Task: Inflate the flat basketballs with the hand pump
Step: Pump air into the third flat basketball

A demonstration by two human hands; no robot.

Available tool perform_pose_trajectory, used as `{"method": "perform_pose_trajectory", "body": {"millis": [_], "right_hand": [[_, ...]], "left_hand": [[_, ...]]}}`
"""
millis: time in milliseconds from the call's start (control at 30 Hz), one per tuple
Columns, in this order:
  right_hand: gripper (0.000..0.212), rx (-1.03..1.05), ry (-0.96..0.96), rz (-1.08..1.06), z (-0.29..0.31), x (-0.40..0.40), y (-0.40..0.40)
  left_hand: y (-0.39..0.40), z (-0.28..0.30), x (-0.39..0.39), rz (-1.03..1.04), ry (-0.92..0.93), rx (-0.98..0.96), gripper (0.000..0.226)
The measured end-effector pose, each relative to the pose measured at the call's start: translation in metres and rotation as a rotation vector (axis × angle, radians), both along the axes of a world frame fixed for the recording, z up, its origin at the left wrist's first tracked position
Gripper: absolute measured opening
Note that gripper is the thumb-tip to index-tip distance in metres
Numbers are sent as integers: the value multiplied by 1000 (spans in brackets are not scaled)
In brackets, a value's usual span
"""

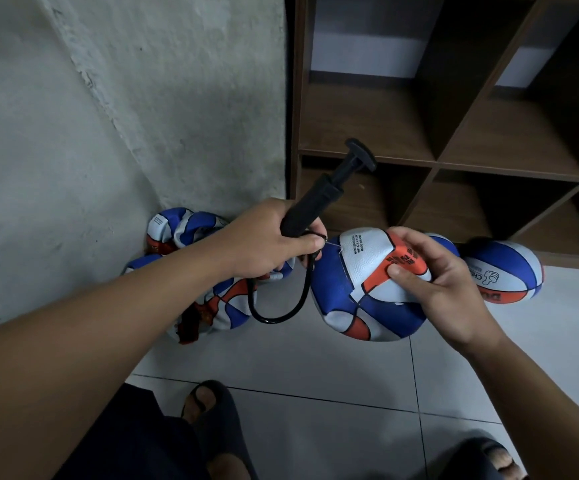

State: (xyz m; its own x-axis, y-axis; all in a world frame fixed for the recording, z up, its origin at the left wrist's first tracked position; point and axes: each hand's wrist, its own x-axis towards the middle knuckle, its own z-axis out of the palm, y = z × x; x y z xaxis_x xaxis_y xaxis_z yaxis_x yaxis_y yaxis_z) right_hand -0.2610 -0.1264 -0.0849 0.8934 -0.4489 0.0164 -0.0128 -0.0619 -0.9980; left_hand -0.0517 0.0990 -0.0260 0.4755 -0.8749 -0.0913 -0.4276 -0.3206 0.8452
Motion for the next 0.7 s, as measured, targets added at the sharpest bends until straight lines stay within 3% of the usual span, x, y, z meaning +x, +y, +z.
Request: {"method": "perform_pose_trajectory", "body": {"millis": [700], "right_hand": [[50, 9, 41, -26, -3, -2, 5]], "left_hand": [[0, -7, 2, 1, -156, 64, 3]]}}
